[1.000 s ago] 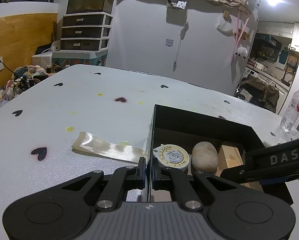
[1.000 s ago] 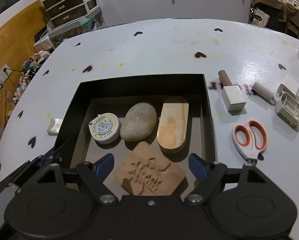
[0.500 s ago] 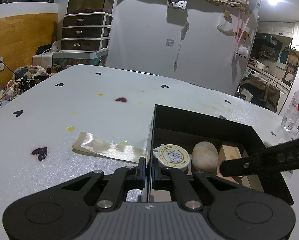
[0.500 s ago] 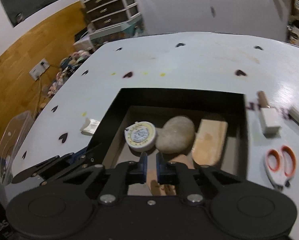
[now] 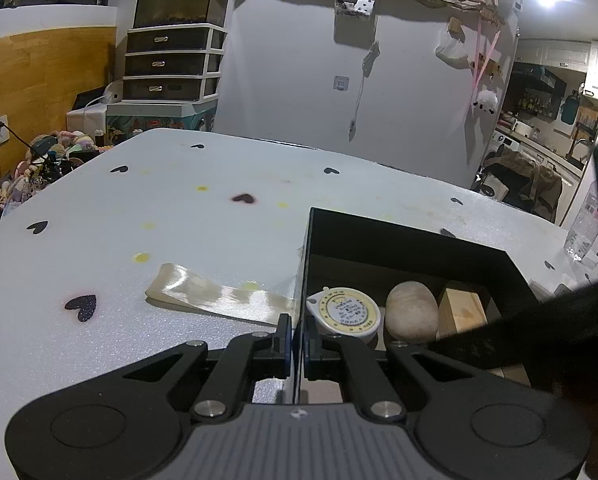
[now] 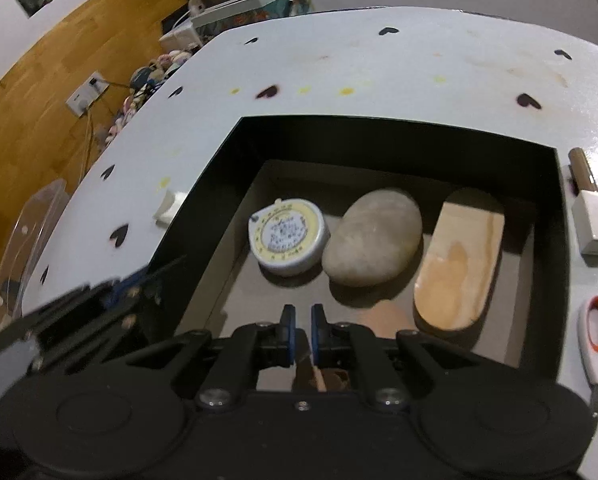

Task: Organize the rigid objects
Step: 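Move the right tool to the orange-handled scissors and grasp them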

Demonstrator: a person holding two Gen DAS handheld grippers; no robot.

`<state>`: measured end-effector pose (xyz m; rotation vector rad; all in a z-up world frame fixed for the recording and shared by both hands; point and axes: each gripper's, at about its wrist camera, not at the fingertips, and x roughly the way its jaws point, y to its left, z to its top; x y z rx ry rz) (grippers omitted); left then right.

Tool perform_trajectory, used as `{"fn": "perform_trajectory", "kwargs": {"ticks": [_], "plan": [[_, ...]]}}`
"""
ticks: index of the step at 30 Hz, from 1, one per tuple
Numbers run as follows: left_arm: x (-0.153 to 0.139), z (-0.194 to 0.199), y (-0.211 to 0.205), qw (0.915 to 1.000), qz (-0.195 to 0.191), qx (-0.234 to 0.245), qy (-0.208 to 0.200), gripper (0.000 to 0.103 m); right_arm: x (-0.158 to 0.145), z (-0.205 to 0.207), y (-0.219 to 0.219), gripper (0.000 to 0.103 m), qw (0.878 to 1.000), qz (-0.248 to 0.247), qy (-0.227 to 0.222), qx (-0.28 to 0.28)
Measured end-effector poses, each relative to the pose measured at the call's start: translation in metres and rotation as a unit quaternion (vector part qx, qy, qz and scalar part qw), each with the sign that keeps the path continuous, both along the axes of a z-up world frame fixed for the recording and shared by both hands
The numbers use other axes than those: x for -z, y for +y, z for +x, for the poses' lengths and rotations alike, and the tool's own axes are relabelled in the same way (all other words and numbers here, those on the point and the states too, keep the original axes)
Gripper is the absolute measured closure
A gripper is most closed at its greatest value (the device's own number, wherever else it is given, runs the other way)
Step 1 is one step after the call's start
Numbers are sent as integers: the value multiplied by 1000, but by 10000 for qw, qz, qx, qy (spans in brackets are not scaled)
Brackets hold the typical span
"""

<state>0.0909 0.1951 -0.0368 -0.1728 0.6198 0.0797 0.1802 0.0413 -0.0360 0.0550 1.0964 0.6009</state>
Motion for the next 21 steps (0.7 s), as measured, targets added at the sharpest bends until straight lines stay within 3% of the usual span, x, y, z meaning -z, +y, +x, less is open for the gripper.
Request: {"fn": "perform_trajectory", "kwargs": {"ticks": [10,13,16,21], "plan": [[0,1,-2,10000,32,-15,18,98,-7,-11,-25,94,9999,-29,-92,60],[-1,1,-3,10000,38,-28,29,98,-15,-16,-28,78,9998,75,-190,40],[-2,1,-5,10000,49,-37,40,98,-28,-23,-38,73,9988,274,-396,12],[-2,1,-5,10000,53,-42,41,99,-50,-35,-66,42,9951,505,-838,145]]}}
